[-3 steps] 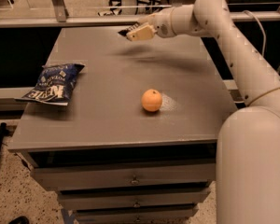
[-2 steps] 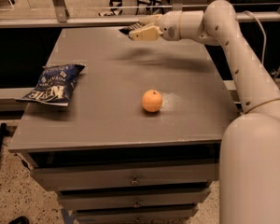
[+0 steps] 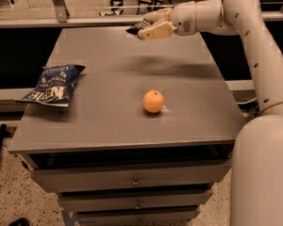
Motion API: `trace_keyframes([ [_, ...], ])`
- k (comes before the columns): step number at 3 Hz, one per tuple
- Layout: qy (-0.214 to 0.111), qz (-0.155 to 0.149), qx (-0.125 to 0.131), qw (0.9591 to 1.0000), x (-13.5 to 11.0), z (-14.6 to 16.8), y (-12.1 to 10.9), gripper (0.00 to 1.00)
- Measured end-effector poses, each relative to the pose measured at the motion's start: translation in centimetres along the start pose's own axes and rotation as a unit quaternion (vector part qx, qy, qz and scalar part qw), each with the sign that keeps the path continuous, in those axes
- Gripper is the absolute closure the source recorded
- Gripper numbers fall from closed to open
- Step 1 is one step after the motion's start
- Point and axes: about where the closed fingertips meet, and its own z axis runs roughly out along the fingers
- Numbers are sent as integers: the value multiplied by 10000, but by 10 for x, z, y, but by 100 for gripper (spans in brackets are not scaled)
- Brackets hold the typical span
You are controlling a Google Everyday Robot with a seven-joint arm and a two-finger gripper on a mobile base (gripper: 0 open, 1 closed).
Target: Pick rxbar chocolate
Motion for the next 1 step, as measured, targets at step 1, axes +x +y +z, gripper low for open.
trace_keyframes([
  [1, 126, 31, -68, 9999, 2, -24, 15, 100],
])
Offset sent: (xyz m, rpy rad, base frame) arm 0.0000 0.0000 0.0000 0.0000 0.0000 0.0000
